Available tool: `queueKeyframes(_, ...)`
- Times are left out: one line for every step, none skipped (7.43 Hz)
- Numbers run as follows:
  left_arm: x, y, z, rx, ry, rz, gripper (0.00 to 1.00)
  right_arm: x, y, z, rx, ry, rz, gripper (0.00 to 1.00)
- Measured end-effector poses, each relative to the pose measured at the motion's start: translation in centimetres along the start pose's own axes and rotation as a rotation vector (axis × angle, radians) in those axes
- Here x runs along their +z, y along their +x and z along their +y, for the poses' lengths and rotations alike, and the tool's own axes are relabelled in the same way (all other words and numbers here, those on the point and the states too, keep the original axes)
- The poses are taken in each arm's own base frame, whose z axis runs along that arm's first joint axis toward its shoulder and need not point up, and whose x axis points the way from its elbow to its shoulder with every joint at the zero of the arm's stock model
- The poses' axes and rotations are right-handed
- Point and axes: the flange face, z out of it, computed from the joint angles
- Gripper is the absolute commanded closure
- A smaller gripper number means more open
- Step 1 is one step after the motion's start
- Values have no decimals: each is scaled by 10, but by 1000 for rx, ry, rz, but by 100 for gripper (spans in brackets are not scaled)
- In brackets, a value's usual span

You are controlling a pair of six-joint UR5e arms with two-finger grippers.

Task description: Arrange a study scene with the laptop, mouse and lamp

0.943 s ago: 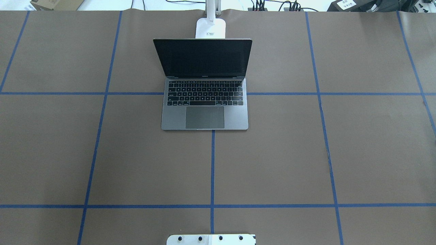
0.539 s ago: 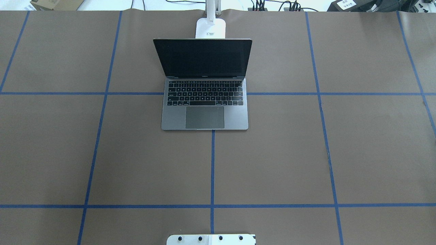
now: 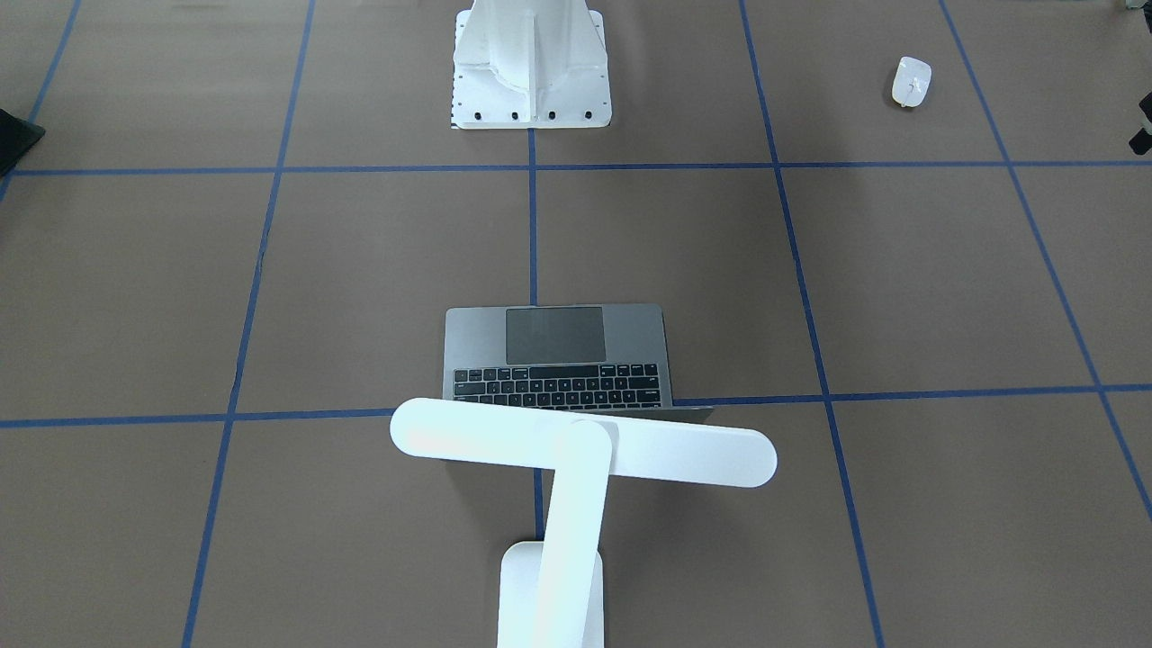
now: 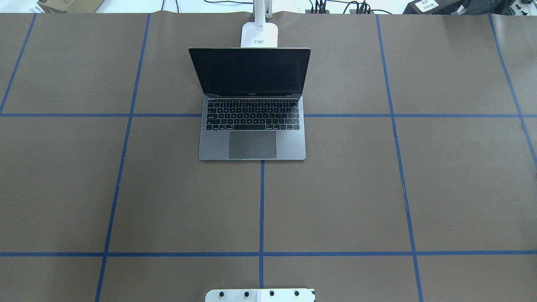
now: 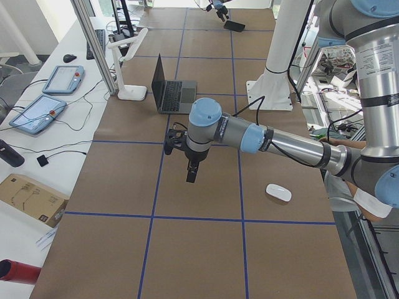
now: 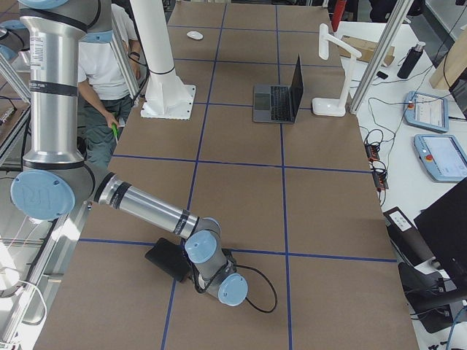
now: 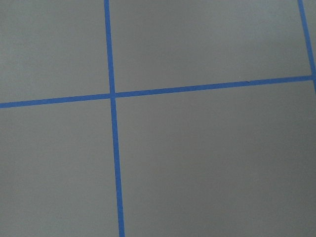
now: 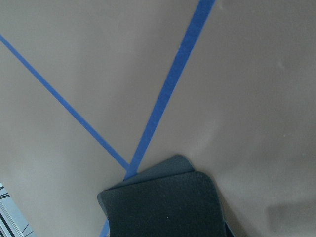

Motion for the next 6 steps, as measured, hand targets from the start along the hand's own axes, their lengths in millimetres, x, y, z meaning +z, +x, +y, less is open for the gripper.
queueKeyframes(-2,1,2,2,2,-1,0,3,0,-1,-3,1,-6,9)
queueKeyframes(-3,3,2,4,4,-1,0,6,0,-1,-5,0,-10,9)
queueKeyframes(-4,3,2,5,6,-1,0,8,1,1,-7,-1,-12,9)
queueKeyframes(-4,3,2,5,6,-2,0,10,1,2,-8,-3,-15,9)
queueKeyframes(-4,4,3,6,6,-2,0,12,1,5,-6,-4,-18,9)
queueKeyframes(-5,4,3,7,8,-2,0,15,1,9,-3,-5,-22,9)
